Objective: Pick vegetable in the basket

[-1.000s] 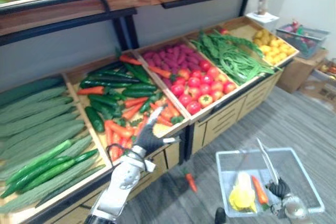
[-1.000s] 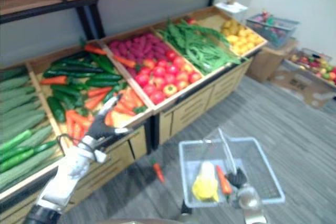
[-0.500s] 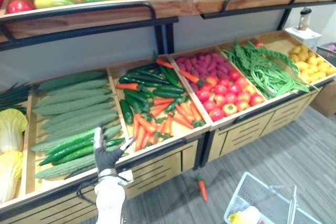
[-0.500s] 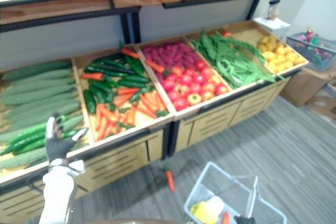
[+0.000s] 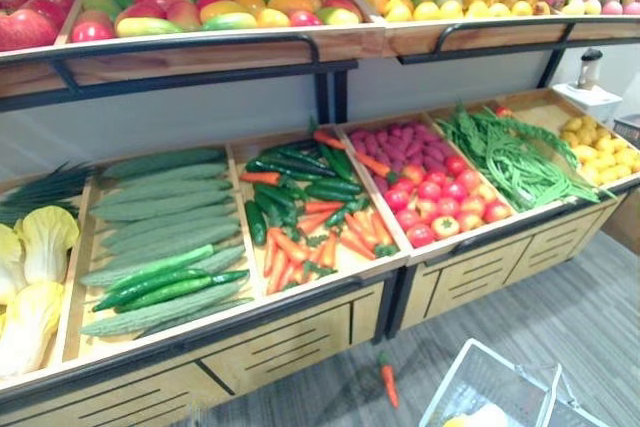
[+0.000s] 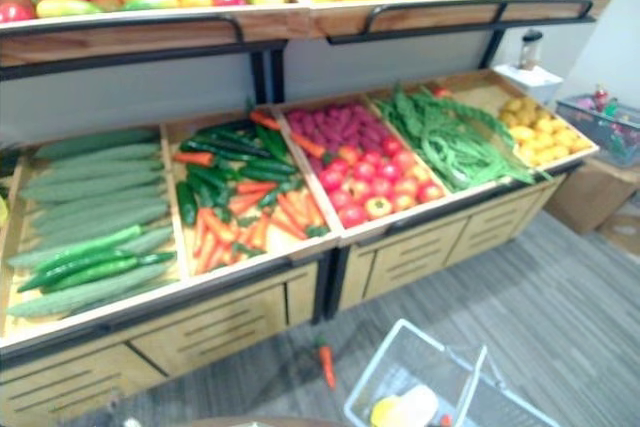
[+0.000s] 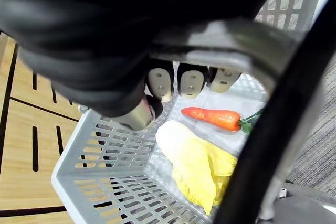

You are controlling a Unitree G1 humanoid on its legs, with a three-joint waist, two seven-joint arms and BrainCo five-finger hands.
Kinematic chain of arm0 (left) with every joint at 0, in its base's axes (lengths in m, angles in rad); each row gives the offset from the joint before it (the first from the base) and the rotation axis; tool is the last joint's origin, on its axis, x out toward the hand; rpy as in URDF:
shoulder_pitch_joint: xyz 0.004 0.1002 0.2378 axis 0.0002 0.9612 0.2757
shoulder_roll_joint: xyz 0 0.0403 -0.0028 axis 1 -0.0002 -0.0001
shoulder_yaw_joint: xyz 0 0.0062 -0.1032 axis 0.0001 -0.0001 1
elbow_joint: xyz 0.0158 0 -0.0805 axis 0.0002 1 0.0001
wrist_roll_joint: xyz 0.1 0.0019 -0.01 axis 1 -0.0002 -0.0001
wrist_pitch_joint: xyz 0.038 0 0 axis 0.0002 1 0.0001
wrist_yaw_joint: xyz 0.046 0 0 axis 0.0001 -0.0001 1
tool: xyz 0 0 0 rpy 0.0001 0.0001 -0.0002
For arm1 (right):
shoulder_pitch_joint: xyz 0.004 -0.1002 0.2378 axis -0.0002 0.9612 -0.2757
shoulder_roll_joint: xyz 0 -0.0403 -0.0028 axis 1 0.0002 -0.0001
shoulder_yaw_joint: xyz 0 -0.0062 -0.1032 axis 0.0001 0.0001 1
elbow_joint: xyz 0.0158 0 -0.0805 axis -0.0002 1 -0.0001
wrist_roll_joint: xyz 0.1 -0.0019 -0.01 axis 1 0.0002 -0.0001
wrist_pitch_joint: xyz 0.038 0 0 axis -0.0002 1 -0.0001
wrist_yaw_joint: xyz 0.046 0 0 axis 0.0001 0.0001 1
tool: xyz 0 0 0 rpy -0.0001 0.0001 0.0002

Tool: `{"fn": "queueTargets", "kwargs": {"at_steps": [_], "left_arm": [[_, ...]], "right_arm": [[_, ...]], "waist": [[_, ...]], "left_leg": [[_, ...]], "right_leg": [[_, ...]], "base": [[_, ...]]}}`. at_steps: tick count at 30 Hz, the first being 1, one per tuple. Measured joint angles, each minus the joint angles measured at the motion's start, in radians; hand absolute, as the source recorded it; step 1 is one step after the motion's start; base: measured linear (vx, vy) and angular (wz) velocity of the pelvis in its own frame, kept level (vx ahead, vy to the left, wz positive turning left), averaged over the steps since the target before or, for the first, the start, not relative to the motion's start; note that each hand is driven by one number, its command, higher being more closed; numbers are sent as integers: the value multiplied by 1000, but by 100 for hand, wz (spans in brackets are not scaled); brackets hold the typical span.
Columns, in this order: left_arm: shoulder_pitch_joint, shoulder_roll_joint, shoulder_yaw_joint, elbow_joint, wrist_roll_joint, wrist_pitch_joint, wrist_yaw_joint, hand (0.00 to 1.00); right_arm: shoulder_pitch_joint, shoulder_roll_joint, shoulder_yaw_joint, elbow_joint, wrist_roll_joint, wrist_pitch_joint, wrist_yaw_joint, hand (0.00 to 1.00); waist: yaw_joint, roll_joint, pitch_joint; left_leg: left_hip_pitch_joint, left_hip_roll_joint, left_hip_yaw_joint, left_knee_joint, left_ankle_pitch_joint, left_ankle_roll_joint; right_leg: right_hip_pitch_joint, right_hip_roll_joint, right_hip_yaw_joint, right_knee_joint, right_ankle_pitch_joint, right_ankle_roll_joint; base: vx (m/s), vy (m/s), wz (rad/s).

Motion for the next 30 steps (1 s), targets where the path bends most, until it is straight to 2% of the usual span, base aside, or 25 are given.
{"fn": "queueTargets", "kwargs": {"at_steps": [5, 8, 12, 17, 20, 23, 24, 25, 26, 27, 28, 30], "left_arm": [[-3, 9, -4, 113, 54, 26, -50, 0], [-16, 47, -51, 158, 181, 54, -112, 0], [-24, 61, -119, 179, 245, 61, -169, 0], [-32, 71, -225, 213, 256, 59, -222, 0], [-55, 82, -277, 213, 267, 57, -237, 0], [-65, 111, -332, 214, 298, 57, -239, 0], [-70, 122, -356, 214, 302, 57, -239, 0], [-71, 124, -359, 214, 323, 57, -240, 0], [-68, 118, -366, 213, 328, 57, -240, 0], [-85, 124, -376, 209, 336, 56, -241, 0], [-112, 133, -390, 190, 348, 54, -242, 0], [-121, 140, -393, 192, 357, 56, -245, 0]], "right_arm": [[-27, -4, -2, 38, 0, -2, -2, 100], [-38, -9, 3, 61, -1, -12, 0, 100], [-49, -22, 8, 75, -18, -18, 6, 100], [-53, -34, 14, 75, -18, -19, 23, 100], [-64, -42, 4, 62, -15, -23, 28, 100], [-73, -33, 4, 15, -4, -28, 28, 100], [-82, -28, 9, 13, 3, -31, 27, 100], [-96, -23, 39, 9, 6, -30, 27, 100], [-116, -19, 51, 2, 5, -29, 27, 100], [-134, -11, 61, -7, 6, -27, 27, 100], [-157, -31, 51, -8, 5, -25, 18, 100], [-161, -52, 65, 0, 2, -19, 21, 100]], "waist": [[-16, 3, 5], [-20, 5, 6], [-19, 11, 11], [-22, 25, 31], [-26, 25, 75], [-45, 3, 117], [-45, -8, 129], [-43, 0, 135], [-36, 24, 137], [-40, 23, 164], [-42, 15, 197], [-39, 10, 209]], "left_leg": [[7, 8, 23, -1, -5, -6], [11, 15, 39, 2, -7, -5], [29, 19, 65, 1, -13, -5], [83, 26, 150, 23, -49, -4], [75, 26, 195, 84, -87, 5], [72, 3, 292, 117, -111, 25], [75, -2, 358, 123, -120, 33], [75, 20, 441, 109, -111, 50], [77, 39, 494, 100, -101, 59], [76, 53, 543, 94, -93, 62], [88, 58, 601, 60, -65, 63], [100, 74, 664, 40, -44, 60]], "right_leg": [[-11, 9, 26, 1, 0, -1], [-17, 17, 44, 1, 0, -2], [-18, 23, 68, 1, 3, -6], [-20, 35, 158, 15, 0, 1], [-79, 26, 217, 115, -25, 13], [-171, 15, 324, 197, -18, 23], [-205, 27, 362, 191, 34, 14], [-227, 64, 361, 106, 176, -27], [-225, 76, 332, 46, 251, -56], [-245, 72, 174, 147, 171, -120], [-274, 12, -68, 427, -85, -199], [-248, -38, -206, 607, -201, -191]], "base": [[26, -2, -16], [22, -6, -16], [19, 3, -18], [6, 21, -49], [-45, 58, -54], [-87, 102, -96], [-160, 118, -155], [-245, 102, -176], [-216, 71, -162], [-236, 39, -144], [-135, 36, -124], [-97, -1, -117]]}}
